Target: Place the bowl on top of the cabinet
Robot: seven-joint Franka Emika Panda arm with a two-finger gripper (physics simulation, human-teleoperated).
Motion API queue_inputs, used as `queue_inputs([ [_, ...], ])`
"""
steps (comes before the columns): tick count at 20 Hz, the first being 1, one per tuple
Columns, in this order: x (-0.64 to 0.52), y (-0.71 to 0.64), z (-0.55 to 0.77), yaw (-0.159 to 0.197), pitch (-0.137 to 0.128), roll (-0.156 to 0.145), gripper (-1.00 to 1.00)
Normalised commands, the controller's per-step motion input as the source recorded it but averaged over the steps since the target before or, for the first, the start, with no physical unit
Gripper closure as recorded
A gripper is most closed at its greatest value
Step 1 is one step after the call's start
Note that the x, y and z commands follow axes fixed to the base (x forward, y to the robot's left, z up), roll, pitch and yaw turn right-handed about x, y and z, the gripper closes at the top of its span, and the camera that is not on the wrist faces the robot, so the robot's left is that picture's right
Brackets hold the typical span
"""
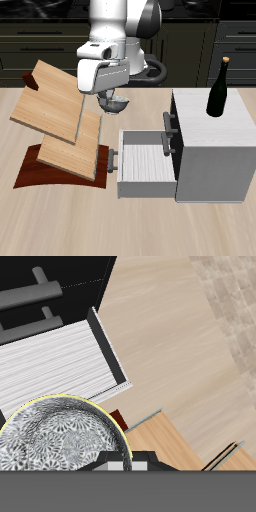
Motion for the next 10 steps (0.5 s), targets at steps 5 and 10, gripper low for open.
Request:
queue_inputs([
  [5,-0.14,0.07,0.39,-0.057,-0.024,0.0,1.0],
  [10,-0.09,0.18,0.31,-0.011,0.003,0.02,1.0],
])
